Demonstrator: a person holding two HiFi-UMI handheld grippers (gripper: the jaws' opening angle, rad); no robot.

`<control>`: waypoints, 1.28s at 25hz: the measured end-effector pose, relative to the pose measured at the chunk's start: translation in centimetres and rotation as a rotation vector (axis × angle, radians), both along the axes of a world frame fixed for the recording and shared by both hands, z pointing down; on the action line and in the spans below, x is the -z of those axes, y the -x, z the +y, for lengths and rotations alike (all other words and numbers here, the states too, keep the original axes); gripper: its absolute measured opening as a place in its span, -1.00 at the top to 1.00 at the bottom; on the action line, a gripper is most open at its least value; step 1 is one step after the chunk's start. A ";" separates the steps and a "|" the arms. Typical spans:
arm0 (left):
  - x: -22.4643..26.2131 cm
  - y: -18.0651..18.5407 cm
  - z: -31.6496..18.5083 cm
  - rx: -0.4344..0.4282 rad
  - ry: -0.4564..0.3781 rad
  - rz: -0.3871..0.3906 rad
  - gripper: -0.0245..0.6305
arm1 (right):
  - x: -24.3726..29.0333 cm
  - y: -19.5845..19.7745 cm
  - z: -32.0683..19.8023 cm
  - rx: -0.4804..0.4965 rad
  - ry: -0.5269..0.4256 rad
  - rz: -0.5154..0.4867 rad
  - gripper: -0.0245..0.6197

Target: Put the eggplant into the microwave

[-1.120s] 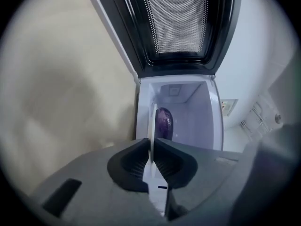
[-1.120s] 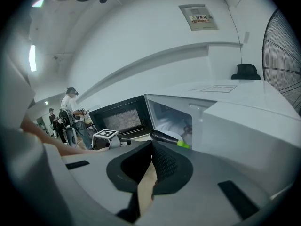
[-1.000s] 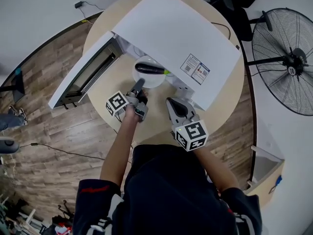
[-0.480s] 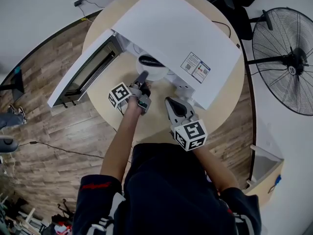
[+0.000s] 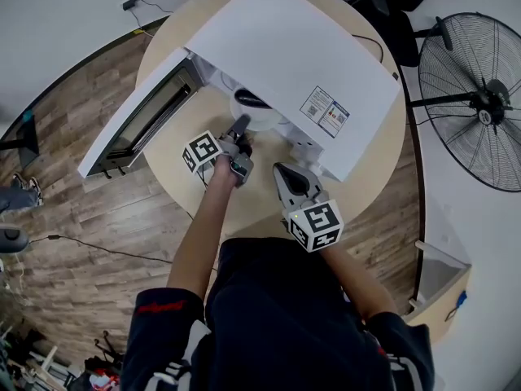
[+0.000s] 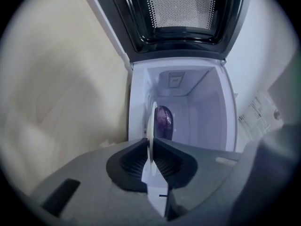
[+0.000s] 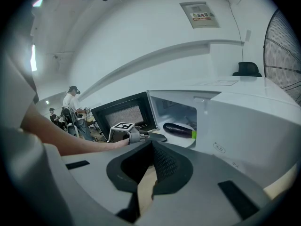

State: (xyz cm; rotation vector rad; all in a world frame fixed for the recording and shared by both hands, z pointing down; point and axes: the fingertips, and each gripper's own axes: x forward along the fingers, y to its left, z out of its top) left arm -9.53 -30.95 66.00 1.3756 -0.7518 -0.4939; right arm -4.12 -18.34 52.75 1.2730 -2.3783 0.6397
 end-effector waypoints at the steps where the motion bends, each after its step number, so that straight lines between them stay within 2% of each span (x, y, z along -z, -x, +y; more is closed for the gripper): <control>1: 0.0 0.0 0.1 -0.007 -0.001 -0.003 0.84 | 0.0 0.0 0.0 0.000 0.000 0.000 0.89; 3: 0.2 0.0 0.2 -0.025 -0.016 -0.016 0.80 | 0.0 0.1 0.1 0.002 0.000 0.000 0.89; 5: 0.4 0.0 0.5 -0.054 -0.048 -0.034 0.53 | 0.0 0.1 0.2 0.004 0.000 0.000 0.89; 7: 0.5 0.1 1.0 -0.084 -0.073 -0.055 0.37 | 0.0 0.2 0.2 0.006 -0.001 -0.001 0.89; 12: 0.4 1.4 3.0 -0.144 -0.119 -0.151 0.27 | 0.2 0.4 0.3 0.012 -0.005 -0.004 0.89; 14: 0.5 1.9 3.7 -0.188 -0.154 -0.232 0.28 | 0.2 0.4 0.3 0.015 -0.004 -0.003 0.89; 20: 0.8 2.5 5.1 -0.368 -0.249 -0.555 0.68 | 0.2 0.4 0.6 0.024 -0.002 0.000 0.89; 24: 1.0 2.3 4.9 -0.472 -0.320 -0.746 0.81 | 0.0 0.6 0.9 0.032 0.001 0.002 0.89; 28: 1.5 1.6 4.1 -0.524 -0.379 -0.847 0.85 | 0.0 0.8 1.2 0.042 0.007 0.006 0.89; 32: 1.6 0.8 3.5 -0.545 -0.382 -0.863 0.86 | -0.3 0.8 1.6 0.052 0.013 0.015 0.89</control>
